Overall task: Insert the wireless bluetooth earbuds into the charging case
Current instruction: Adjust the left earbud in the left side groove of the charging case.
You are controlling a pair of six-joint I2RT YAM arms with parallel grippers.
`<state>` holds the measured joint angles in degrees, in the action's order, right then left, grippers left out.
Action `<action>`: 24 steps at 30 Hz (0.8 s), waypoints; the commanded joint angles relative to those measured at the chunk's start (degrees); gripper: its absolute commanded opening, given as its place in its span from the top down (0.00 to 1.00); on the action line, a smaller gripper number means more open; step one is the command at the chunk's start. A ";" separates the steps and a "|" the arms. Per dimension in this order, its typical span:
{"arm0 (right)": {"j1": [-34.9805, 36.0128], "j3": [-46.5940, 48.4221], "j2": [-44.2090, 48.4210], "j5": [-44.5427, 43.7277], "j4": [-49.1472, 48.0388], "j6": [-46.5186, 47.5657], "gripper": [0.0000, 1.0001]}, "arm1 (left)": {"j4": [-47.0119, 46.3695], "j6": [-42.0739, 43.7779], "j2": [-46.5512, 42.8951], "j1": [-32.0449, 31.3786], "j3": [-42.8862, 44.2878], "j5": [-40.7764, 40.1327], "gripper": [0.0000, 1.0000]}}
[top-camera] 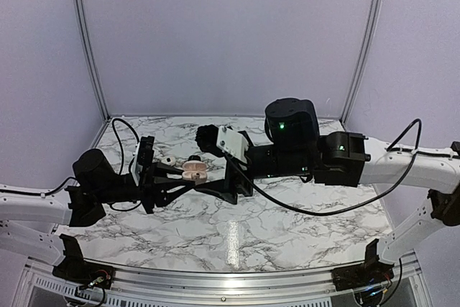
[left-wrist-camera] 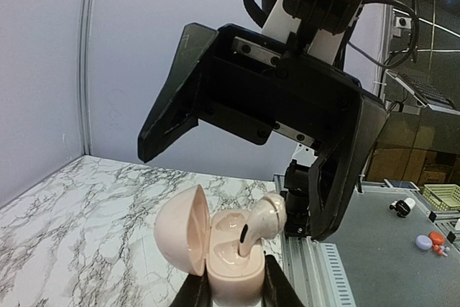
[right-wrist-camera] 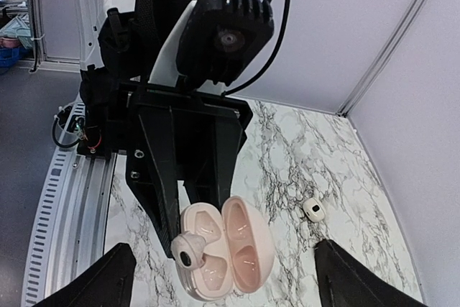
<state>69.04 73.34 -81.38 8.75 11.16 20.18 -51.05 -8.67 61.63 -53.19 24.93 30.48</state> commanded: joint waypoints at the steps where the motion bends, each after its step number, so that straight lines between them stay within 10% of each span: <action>1: -0.60 2.73 0.20 0.97 0.27 -0.25 0.13 | -2.52 0.08 0.90 0.14 2.35 2.88 1.00; 24: -2.50 5.61 -3.88 3.38 0.27 -2.03 0.13 | -2.48 0.99 1.60 0.19 2.91 4.24 1.00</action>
<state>66.85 76.09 -84.42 11.77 11.20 19.07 -51.13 -8.40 62.87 -53.17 26.20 33.63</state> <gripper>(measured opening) 0.874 0.219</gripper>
